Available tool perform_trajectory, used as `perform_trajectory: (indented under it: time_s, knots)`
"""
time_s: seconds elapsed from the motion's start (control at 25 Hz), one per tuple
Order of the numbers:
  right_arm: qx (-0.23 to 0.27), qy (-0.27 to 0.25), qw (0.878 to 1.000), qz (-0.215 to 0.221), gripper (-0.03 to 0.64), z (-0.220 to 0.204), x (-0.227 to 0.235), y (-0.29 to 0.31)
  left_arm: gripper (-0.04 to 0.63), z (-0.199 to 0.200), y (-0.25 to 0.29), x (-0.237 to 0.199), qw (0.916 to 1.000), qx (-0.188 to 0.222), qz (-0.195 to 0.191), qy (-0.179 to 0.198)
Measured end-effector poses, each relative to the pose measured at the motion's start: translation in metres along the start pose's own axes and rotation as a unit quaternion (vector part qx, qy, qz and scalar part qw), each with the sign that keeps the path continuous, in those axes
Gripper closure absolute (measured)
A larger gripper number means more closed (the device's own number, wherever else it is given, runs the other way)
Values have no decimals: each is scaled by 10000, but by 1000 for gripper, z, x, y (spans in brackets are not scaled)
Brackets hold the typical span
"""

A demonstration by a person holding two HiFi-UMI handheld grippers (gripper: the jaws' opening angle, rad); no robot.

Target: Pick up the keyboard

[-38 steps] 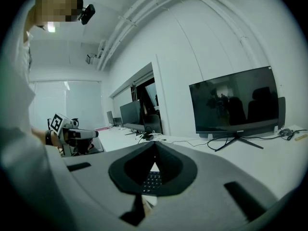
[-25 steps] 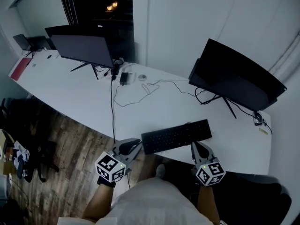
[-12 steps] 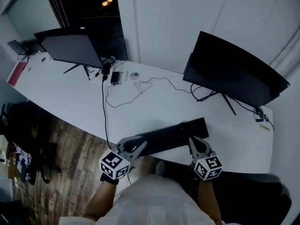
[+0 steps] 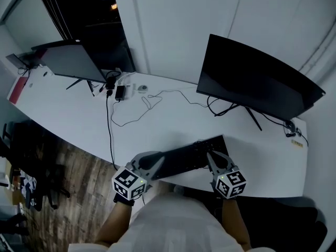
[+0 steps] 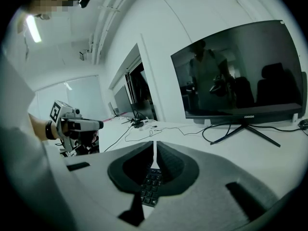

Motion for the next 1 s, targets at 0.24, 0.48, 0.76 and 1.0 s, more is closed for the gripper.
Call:
perform_trajectory:
  time_s: [0.24, 0.48, 0.76, 1.0]
  knots:
    - [-207, -26, 9997, 146, 581, -6, 19, 8, 554, -4, 26, 4, 10000, -19, 71, -48]
    - [-470, 24, 9987, 200, 552, -19, 32, 13, 554, -11, 44, 11, 9999, -156, -18, -44]
    - [-881, 138, 9958, 185, 509, -38, 40, 22, 555, -17, 58, 14, 9993, -314, -187, -41]
    - [-1106, 284, 9934, 88, 492, -51, 43, 32, 554, -25, 64, 11, 9982, -480, -356, -85]
Point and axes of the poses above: the fingertips, and each gripper's own axes: y forward along the fingers, x to its right, z out of its top, the point moved 9 cm from there along -y, backward along the fingers, and after that the axes turned 4 degrees about z, right-handed, at the moved point
